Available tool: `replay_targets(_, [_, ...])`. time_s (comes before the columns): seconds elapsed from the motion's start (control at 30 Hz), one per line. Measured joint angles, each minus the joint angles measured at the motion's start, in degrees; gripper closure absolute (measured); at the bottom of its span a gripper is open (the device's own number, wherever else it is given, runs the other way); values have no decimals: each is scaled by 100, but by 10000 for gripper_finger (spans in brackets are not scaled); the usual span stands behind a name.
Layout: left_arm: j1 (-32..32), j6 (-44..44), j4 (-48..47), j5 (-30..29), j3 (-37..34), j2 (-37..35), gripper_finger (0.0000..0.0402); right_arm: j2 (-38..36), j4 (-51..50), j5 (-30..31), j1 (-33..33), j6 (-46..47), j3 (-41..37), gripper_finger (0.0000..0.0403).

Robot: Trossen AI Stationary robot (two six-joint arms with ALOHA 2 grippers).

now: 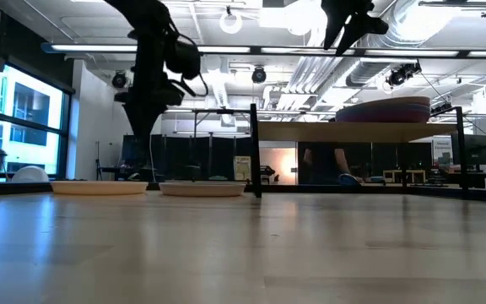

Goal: Place and stack plates onto a shelf
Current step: Put the peach plate on the shelf

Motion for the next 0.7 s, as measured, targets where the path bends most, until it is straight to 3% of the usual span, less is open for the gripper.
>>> replay_targets(0.13, [1, -4, 57, 122, -94, 142, 284, 0, 0, 0, 0, 105, 0, 260])
replay_targets(0.43, [-15, -269, 323, 297, -1182, -61, 284, 2, 12, 5, 0, 150, 0, 260])
replay_targets(0.7, [-168, -426, 891, 627, -1704, -212, 284, 2, 157, 18, 0, 150, 0, 260])
